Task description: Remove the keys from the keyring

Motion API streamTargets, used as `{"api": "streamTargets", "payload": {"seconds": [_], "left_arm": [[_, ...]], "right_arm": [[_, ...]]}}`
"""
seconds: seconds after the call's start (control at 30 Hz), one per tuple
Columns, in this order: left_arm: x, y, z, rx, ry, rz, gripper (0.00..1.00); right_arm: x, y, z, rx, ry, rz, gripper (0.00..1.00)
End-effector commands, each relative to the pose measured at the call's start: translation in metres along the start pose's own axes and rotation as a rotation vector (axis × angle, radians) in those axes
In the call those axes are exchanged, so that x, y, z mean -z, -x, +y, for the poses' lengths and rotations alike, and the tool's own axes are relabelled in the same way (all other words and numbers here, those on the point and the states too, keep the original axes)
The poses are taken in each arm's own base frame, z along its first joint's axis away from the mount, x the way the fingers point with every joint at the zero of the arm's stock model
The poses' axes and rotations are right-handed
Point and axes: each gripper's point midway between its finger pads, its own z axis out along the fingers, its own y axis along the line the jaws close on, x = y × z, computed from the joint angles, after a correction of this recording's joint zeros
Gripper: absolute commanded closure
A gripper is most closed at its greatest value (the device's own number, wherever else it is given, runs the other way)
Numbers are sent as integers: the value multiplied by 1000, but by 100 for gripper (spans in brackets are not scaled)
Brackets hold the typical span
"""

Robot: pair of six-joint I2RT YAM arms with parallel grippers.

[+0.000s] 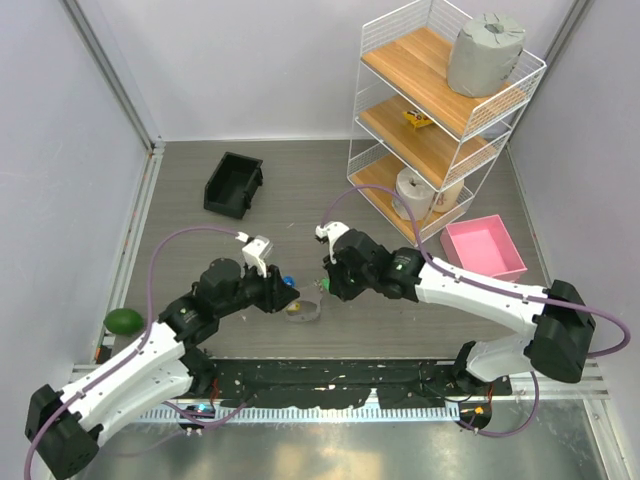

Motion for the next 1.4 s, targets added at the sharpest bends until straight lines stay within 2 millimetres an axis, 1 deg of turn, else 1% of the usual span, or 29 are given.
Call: {"api": "streamTargets", "payload": {"seconds": [0.0, 0.07, 0.1, 0.13, 0.17, 0.2, 0.23, 0.27, 0.3, 0.33, 0.4, 0.43, 0.47, 0.5, 0.53, 0.6, 0.63, 0.67, 0.77, 0.83, 0.9, 0.93, 0.97, 1.07, 1.17, 1.3, 1.37], "left_arm": [[11, 35, -25, -126, -128, -173, 63], [15, 35, -26, -137, -143, -201, 59], [18, 43, -30, -151, -159, -247, 58], [19, 43, -30, -156, -161, -265, 57], [22, 46, -30, -161, -160, -290, 55], [23, 48, -27, -162, -149, -307, 54], [25, 50, -26, -172, -143, -325, 53], [27, 51, -25, -187, -139, -338, 51], [29, 52, -24, -203, -134, -352, 50], [30, 53, -24, -219, -129, -365, 48], [33, 57, -25, -265, -138, -405, 45], [35, 62, -25, -286, -136, -429, 42], [37, 66, -25, -304, -128, -447, 38], [39, 71, -26, -318, -120, -461, 34], [42, 78, -30, -339, -125, -475, 32], [46, 86, -41, -377, -161, -481, 31], [47, 91, -47, -391, -179, -484, 31], [47, 93, -52, -401, -202, -480, 32], [40, 92, -62, -411, -260, -458, 34], [34, 95, -65, -413, -281, -468, 34], [29, 99, -66, -411, -289, -482, 35], [27, 102, -67, -412, -293, -492, 35], [25, 103, -68, -413, -299, -493, 36], [21, 109, -74, -416, -319, -497, 39], [16, 113, -75, -421, -321, -493, 41], [12, 116, -77, -438, -335, -507, 42], [16, 119, -83, -442, -365, -532, 46]], "right_arm": [[36, 37, 22, 22, 83, -78, 95], [43, 46, 27, 11, 99, -90, 95], [46, 50, 31, -3, 107, -93, 95], [47, 48, 30, -14, 105, -74, 95], [48, 54, 34, -36, 116, -70, 95], [49, 48, 32, -52, 104, -29, 95], [49, 53, 34, -78, 96, -9, 95], [48, 45, 28, -90, 66, 40, 95], [49, 50, 26, -84, 41, 50, 95], [51, 47, 23, -75, 22, 68, 95], [50, 51, 19, -32, 17, 40, 95], [56, 53, 21, 14, 41, 17, 95], [56, 56, 23, 36, 64, -17, 95], [63, 60, 25, 91, 88, -49, 95], [63, 65, 25, 115, 94, -84, 95], [70, 76, 18, 178, 62, -146, 95], [73, 81, 10, 189, 18, -171, 95], [76, 87, 8, 216, 4, -190, 95], [82, 93, 8, 273, 6, -215, 95], [85, 100, 8, 291, 5, -246, 95], [89, 107, 4, 283, -23, -281, 95], [91, 108, 2, 314, -33, -294, 95], [94, 113, 3, 317, -31, -323, 95], [102, 121, 3, 325, -34, -374, 95], [108, 127, 6, 334, -22, -417, 95], [121, 135, 9, 346, -11, -484, 95], [124, 138, 6, 338, -28, -498, 95]]}}
